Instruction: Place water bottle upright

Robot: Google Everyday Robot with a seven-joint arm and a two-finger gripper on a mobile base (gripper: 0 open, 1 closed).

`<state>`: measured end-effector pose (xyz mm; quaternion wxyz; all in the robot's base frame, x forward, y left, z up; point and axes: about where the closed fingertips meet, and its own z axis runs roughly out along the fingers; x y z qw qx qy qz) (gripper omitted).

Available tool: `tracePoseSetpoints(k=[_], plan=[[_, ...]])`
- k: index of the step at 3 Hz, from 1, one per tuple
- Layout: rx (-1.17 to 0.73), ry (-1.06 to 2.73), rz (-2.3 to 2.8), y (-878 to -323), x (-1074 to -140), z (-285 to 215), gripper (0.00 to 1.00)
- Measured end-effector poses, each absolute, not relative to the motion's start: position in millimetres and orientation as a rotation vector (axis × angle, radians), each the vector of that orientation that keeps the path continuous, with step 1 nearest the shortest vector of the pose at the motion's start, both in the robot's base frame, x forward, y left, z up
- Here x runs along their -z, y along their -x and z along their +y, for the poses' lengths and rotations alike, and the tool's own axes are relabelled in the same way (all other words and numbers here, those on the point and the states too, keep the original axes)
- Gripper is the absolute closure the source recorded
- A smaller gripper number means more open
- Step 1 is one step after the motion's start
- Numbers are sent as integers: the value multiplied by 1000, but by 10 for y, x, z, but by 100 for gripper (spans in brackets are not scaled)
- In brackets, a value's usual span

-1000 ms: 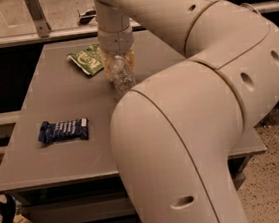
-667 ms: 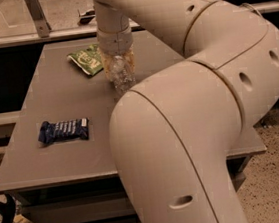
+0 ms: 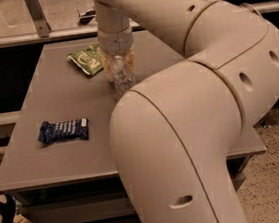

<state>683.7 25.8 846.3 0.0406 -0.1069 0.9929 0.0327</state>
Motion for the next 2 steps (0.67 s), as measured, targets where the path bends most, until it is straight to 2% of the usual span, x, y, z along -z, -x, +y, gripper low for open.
tracePoseSetpoints(k=[2], plan=[[-137,404,2839,-6919,-8936,29,100]])
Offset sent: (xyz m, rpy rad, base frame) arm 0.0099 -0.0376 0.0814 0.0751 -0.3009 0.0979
